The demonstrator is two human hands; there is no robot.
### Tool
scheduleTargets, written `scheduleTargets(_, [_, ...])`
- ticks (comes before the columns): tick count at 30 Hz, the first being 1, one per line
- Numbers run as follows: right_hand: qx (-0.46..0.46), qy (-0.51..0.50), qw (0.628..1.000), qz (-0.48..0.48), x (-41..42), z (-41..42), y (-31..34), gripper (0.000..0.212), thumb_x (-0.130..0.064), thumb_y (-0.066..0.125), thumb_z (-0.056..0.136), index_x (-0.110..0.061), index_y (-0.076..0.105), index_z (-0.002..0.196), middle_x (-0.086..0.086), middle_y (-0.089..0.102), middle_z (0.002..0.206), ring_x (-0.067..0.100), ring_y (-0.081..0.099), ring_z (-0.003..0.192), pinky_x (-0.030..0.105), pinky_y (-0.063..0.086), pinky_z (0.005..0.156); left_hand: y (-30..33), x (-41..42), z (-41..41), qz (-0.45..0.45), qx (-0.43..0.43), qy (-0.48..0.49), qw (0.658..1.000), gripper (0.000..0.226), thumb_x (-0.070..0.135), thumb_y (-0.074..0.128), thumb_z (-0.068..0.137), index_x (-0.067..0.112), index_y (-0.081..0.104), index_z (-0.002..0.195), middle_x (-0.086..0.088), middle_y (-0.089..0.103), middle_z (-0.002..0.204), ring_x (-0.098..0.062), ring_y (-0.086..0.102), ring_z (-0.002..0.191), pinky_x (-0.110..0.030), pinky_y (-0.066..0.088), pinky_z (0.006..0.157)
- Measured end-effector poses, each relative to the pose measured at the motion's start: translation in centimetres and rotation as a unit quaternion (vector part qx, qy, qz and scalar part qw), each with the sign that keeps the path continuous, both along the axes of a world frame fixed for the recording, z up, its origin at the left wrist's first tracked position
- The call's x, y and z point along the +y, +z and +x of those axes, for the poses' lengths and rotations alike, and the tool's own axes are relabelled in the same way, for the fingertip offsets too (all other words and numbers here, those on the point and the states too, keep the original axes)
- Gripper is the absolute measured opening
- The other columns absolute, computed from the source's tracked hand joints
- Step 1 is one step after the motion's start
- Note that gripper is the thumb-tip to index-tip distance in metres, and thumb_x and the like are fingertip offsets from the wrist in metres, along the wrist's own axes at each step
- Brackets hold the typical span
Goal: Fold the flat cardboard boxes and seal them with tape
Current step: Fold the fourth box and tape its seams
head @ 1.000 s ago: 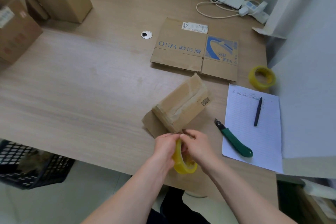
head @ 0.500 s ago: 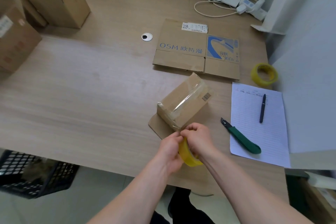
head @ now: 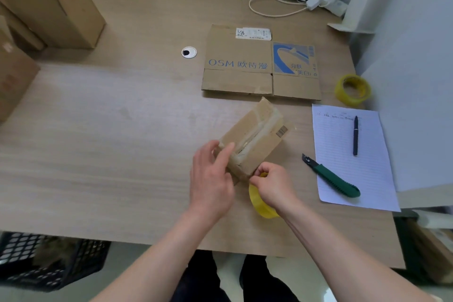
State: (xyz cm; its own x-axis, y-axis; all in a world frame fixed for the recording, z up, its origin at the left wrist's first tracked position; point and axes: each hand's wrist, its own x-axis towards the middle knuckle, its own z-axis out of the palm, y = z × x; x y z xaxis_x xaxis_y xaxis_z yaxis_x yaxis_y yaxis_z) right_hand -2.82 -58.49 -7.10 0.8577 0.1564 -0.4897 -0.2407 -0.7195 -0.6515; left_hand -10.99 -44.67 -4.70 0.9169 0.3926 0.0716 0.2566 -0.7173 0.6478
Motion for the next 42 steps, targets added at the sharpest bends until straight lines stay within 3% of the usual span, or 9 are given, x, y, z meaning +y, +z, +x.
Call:
scheduleTargets(2, [-0.002, -0.003, 1.0, 0.013, 0.1, 0.0, 0.0, 0.017, -0.015, 0.073, 0.072, -0.018, 0.058, 0.063, -0.003, 0.061, 0.063, 0.021, 0.056, 0.068, 0.036, 0.048, 0.067, 0.2, 1.5, 2.1, 0.084, 0.089, -0.158, 0.98, 0.071, 0.016, 0.047, 0.076, 0.033, 0.04, 0.144, -0.007, 0.02, 0.159, -0.035, 0.012, 0.146, -0.053, 0.022, 0.113])
scheduleTargets(4, [-0.012, -0.01, 1.0, 0.021, 0.3, 0.0, -0.1, 0.019, -0.016, 0.071, 0.071, -0.022, 0.058, 0.06, -0.007, 0.056, 0.058, 0.019, 0.053, 0.064, 0.034, 0.045, 0.063, -0.3, 2.9, 3.7, 0.136, 0.196, -0.239, 0.941, 0.078, 0.022, 0.051, 0.078, 0.043, 0.023, 0.148, 0.005, -0.001, 0.163, -0.028, -0.007, 0.149, -0.058, 0.014, 0.115])
scheduleTargets(8, [-0.022, -0.052, 0.998, 0.039, 0.6, -0.2, 0.0, 0.018, -0.021, 0.068, 0.071, -0.025, 0.055, 0.059, -0.011, 0.051, 0.05, 0.015, 0.05, 0.059, 0.03, 0.039, 0.056, -1.5, 3.9, 3.8, 0.169, 0.217, -0.254, 0.927, 0.084, 0.027, 0.048, 0.075, 0.047, 0.011, 0.147, 0.015, -0.011, 0.16, -0.023, -0.014, 0.148, -0.059, 0.014, 0.115])
scheduleTargets(15, [-0.027, -0.089, 0.994, 0.055, 0.8, -0.8, 0.1, 0.023, -0.019, 0.068, 0.07, -0.022, 0.052, 0.053, -0.01, 0.046, 0.047, 0.014, 0.044, 0.055, 0.029, 0.032, 0.052, -1.4, 3.6, 3.9, 0.167, 0.214, -0.245, 0.931, 0.077, 0.031, 0.046, 0.082, 0.049, 0.01, 0.147, 0.015, -0.013, 0.16, -0.02, -0.016, 0.148, -0.06, 0.01, 0.114])
scheduleTargets(23, [0.032, -0.072, 0.994, 0.07, 0.7, 0.9, 0.4, 0.025, -0.008, 0.074, 0.069, -0.017, 0.058, 0.053, -0.011, 0.05, 0.048, 0.011, 0.045, 0.054, 0.024, 0.035, 0.051, -2.1, 3.7, 4.2, 0.159, 0.181, -0.227, 0.944, 0.055, 0.06, 0.036, 0.091, 0.051, 0.018, 0.142, 0.015, -0.003, 0.16, -0.017, -0.011, 0.147, -0.064, 0.009, 0.113])
scheduleTargets(26, [0.042, -0.065, 0.995, 0.064, 0.8, 1.2, 0.2, 0.023, -0.006, 0.075, 0.069, -0.016, 0.06, 0.054, -0.008, 0.055, 0.053, 0.011, 0.048, 0.056, 0.023, 0.037, 0.053, -2.4, 3.3, 4.1, 0.182, 0.147, -0.207, 0.95, 0.056, 0.065, 0.046, 0.087, 0.049, 0.027, 0.138, 0.01, 0.007, 0.158, -0.021, -0.002, 0.146, -0.064, 0.013, 0.111])
scheduleTargets(31, [-0.028, -0.067, 0.993, -0.09, -3.5, 1.1, -0.8, 0.015, -0.013, 0.067, 0.078, -0.017, 0.06, 0.065, -0.007, 0.062, 0.067, 0.016, 0.057, 0.071, 0.027, 0.034, 0.056, -2.6, 2.9, 4.2, 0.208, 0.101, -0.193, 0.954, 0.056, 0.067, 0.049, 0.081, 0.043, 0.04, 0.131, 0.004, 0.023, 0.155, -0.029, 0.012, 0.143, -0.063, 0.021, 0.108])
scheduleTargets(36, [-0.059, -0.087, 0.992, -0.066, -7.4, 0.7, 0.2, 0.017, -0.021, 0.07, 0.077, -0.018, 0.059, 0.065, -0.013, 0.059, 0.057, 0.009, 0.052, 0.061, 0.028, 0.032, 0.055, -2.4, 2.5, 4.2, 0.206, 0.08, -0.175, 0.959, 0.056, 0.063, 0.046, 0.076, 0.036, 0.055, 0.124, -0.002, 0.038, 0.148, -0.033, 0.026, 0.138, -0.057, 0.034, 0.101])
scheduleTargets(42, [-0.15, 0.02, 0.982, -0.116, -7.9, -1.3, 1.0, 0.025, -0.015, 0.061, 0.073, -0.016, 0.038, 0.062, -0.004, 0.045, 0.058, 0.017, 0.044, 0.061, 0.032, 0.031, 0.055, -2.9, 2.2, 4.3, 0.176, 0.009, -0.162, 0.971, 0.052, 0.053, 0.06, 0.07, 0.024, 0.068, 0.113, -0.011, 0.054, 0.137, -0.041, 0.041, 0.129, -0.048, 0.044, 0.092])
